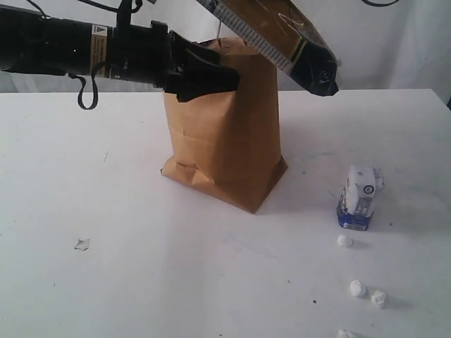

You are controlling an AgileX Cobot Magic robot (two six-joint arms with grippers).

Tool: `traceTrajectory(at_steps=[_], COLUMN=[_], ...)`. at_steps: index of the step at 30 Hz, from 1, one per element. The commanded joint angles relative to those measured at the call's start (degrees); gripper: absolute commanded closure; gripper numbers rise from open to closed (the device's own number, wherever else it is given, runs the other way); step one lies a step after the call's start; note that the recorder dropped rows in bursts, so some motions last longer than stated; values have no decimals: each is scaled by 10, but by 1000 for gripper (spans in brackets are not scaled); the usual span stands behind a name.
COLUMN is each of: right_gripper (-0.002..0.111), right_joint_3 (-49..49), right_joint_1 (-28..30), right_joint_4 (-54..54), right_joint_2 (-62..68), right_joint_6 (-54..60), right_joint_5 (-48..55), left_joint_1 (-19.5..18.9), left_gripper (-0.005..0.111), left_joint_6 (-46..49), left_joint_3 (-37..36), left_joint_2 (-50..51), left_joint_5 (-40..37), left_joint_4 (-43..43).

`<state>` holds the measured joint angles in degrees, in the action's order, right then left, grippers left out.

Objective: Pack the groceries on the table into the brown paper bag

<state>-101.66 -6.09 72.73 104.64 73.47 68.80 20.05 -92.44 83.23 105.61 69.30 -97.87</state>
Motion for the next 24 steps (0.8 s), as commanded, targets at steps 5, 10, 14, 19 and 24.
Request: traceTrajectory(at_steps=[5,10,14,19,24], right_gripper=[108,108,108,108,108], right_joint_3=[-11,-11,-11,-11,-11], right_joint_1=[1,1,1,1,1], right_joint_4=[47,47,47,47,47], right_joint_2=[-12,-12,-12,-12,-12], right_joint_6=[-6,-17,-17,-17,-31], right_joint_5=[4,8,10,10,10], left_joint_1=[-5,-6,-6,-6,-10], left_gripper=[21,21,21,21,21], left_joint_6=[-69,-41,-34,-53,-66], left_joint_3=[-6,-6,-6,-6,-6], left_joint_2=[-2,-2,-2,-2,-2], left_joint_5=[7,7,7,-45,-80], left_joint_4=[-21,-21,-21,-21,-21])
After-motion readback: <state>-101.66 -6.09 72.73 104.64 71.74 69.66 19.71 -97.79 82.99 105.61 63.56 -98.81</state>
